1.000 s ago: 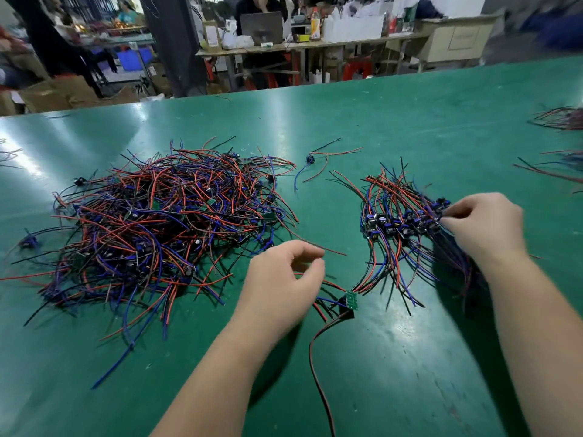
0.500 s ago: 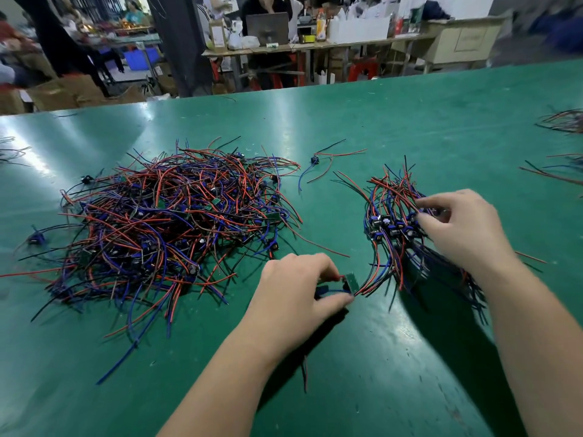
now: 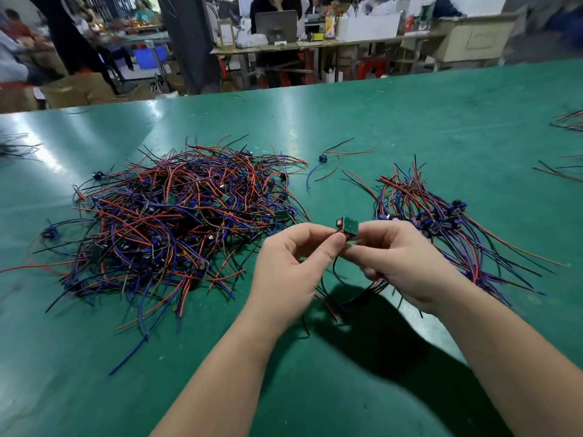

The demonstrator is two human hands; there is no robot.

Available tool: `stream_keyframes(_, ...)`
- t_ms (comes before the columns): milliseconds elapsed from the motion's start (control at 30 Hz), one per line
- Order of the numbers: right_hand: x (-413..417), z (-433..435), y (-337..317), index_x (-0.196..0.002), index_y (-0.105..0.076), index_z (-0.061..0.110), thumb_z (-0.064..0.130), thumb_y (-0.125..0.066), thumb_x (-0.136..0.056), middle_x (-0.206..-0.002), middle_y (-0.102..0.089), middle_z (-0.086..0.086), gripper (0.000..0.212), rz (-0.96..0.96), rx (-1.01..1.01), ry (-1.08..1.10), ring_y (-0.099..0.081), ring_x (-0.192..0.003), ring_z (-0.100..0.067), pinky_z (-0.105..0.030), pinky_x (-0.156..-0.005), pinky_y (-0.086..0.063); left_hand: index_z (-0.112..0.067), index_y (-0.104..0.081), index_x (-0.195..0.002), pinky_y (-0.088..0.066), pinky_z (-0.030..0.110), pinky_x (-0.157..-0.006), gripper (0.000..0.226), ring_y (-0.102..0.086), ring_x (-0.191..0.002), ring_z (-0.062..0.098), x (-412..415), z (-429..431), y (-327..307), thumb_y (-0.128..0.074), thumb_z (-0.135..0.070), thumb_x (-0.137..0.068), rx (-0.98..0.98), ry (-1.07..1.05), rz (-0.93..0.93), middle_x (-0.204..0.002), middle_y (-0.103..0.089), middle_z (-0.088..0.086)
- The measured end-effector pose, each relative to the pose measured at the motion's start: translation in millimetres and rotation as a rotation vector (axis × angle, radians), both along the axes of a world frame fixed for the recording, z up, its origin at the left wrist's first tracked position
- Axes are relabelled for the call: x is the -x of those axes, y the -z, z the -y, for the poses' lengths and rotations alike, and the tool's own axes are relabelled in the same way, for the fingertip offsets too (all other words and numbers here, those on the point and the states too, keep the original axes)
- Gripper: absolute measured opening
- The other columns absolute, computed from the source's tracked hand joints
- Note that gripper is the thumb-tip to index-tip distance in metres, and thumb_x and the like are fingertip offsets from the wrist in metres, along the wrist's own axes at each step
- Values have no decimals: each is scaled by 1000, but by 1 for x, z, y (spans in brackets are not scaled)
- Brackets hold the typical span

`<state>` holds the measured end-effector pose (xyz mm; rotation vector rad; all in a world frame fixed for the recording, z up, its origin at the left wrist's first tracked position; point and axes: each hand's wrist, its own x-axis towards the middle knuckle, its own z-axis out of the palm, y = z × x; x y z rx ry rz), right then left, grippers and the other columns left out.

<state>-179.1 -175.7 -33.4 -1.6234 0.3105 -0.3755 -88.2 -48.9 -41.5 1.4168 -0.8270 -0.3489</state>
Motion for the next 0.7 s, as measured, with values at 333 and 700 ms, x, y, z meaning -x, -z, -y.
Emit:
stream_keyframes(333,2,7,-13,-98,-69,7,11,-55,-72,-95,-73,-13,30,209,-478,-8,-71,-79,-23,-22,-62,-53,-23,-76,-76,-33,13,-52,5,-49,-55,1,3,-5,1,-78,-20,-72,-47,-111,237,-67,-64,-10)
stream_keyframes(700,1,4,-5,-79,-73,8,20,-75,-56,-69,-68,-4,26,-133,-329,31,-57,-54,-7,-14,-48,-46,-17,-75,-84,-53,39,-60,11,-63,-75,26,6,-14,-4,-65,-20,-84,-277,-196,915,-84,-68,-3)
